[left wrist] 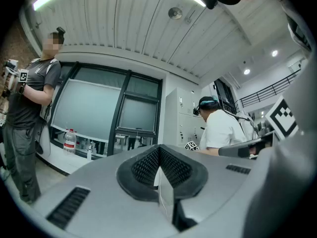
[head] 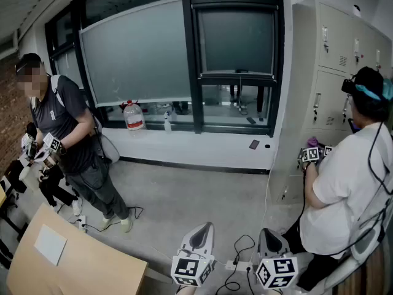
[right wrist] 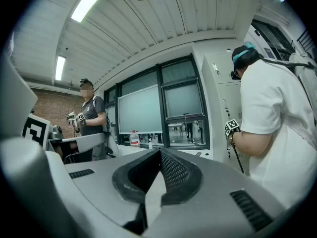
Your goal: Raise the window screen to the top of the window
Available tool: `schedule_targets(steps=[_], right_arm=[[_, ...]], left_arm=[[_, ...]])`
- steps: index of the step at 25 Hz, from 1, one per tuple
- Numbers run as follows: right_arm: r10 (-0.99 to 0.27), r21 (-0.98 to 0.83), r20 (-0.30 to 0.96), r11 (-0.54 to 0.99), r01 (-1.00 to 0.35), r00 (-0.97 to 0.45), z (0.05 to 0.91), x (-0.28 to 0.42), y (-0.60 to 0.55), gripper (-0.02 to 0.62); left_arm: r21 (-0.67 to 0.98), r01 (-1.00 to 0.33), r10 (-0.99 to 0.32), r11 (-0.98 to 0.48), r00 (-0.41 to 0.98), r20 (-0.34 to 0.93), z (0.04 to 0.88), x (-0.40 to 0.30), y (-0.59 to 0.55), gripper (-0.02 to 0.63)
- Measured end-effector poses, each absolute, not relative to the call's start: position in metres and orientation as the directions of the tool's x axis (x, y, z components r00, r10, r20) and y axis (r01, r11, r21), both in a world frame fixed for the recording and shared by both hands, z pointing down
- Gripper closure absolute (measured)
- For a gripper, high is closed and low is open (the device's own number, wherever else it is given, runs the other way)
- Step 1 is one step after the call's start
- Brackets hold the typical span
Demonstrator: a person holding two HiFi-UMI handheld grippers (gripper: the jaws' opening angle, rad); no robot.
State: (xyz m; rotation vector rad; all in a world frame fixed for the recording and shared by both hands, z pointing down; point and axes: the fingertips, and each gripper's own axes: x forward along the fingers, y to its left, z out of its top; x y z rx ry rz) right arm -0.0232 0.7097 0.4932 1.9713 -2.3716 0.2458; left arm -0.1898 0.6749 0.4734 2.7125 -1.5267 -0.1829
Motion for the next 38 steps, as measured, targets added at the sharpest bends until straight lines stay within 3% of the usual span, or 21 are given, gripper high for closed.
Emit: schedule_targets(steps=[12,25,38], right_arm=[[-0.973,-0.051,0.142,0.176,-0.983,-0.181,0.493,0.005,0.706,0.591],[-0.927,-0.109,0.168,0.320,-0.941,-0.335,0.520,-0.006,0.677,0.591],[-0.928,-0.046,0.146,0.340,-0.939,-0.343,0.515,-0.030,0.447,0.591]], left_arm=[[0.051,-0.854,-0.855,-0.518,0.514,-0.069,0.476,-0.160,0.670,0.603],[0.038,-0.891,-0.891,-0.453,0.451,-0.056,0.473,-0.169,0.651,0.603],[0.034,-0.887,-0.885,-0.460,0.454,-0.105,0.477,-0.187,0.412,0.603]])
